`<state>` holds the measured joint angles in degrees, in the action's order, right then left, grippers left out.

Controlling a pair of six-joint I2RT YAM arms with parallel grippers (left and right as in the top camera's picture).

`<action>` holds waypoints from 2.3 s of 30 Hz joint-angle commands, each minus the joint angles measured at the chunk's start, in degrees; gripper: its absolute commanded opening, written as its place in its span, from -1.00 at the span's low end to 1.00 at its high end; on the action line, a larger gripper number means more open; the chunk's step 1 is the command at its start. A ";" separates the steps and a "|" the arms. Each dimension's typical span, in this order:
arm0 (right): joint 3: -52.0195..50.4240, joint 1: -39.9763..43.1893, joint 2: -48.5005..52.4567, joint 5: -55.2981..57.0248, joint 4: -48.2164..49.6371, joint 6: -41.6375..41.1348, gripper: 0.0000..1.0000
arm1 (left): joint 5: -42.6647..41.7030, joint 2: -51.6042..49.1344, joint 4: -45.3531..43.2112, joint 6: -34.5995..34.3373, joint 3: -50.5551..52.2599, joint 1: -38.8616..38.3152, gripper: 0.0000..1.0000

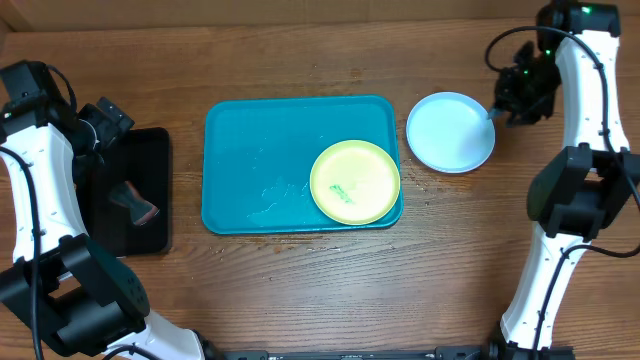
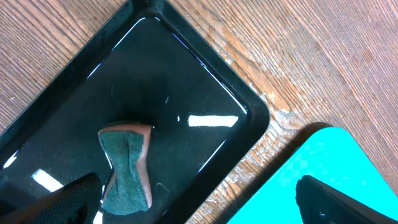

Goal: Clean dirty plates on tray and stack at the side
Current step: 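Move the right gripper to the yellow-green plate rim and grip it, then dip the sponge in the black tray water with the left gripper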

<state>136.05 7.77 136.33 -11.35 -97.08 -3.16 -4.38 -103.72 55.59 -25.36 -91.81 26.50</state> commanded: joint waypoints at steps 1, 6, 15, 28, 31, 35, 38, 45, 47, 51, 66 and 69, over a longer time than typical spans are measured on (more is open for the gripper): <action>-0.09 -6.32 -1.73 -6.34 0.79 9.51 -0.18 | 0.42 0.24 0.07 -0.39 -0.17 0.04 0.99; -1.29 -15.41 -1.73 0.74 4.42 13.94 0.01 | 0.28 0.24 0.26 -0.39 -0.17 0.04 1.00; -13.11 -27.34 -1.73 10.12 15.98 24.35 0.13 | 0.33 0.24 0.52 -0.39 -0.17 0.07 0.99; -23.74 -29.49 -1.73 8.26 24.30 23.98 -0.11 | 0.33 0.24 -0.15 -0.39 -0.17 0.07 0.99; -24.61 -29.66 -1.73 7.17 24.52 21.09 -0.38 | 0.31 0.24 -0.15 -0.42 -0.17 0.07 0.99; -24.61 -30.18 -1.73 6.56 25.51 15.96 -0.81 | 0.28 0.24 -0.13 -0.42 -0.17 0.07 0.99; -24.63 -30.71 -1.73 6.49 27.02 9.75 -0.92 | 0.26 0.24 -0.11 -0.42 -0.17 0.04 0.99; -24.79 -32.26 -1.70 2.03 32.17 -6.12 -0.92 | -1.40 0.20 3.15 -0.35 -0.07 0.04 0.99; -25.03 -32.87 -1.68 2.08 33.90 -12.57 -0.92 | -1.01 0.17 2.97 -0.37 0.61 0.07 1.00; -25.66 -34.18 -1.64 2.10 36.44 -19.47 -0.92 | 0.66 -0.52 2.80 -0.39 2.51 0.11 0.99; -34.75 -38.29 -1.64 2.27 45.86 -19.80 -0.92 | 3.98 -10.36 0.22 -0.61 6.21 0.59 0.66; -34.80 -38.29 -1.64 2.27 46.03 -19.80 -0.92 | 4.28 -13.38 0.44 -0.61 6.21 0.59 0.68</action>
<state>103.85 -29.12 132.46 -9.63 -50.68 -22.55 -1.10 -113.89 55.77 -25.58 -86.17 26.68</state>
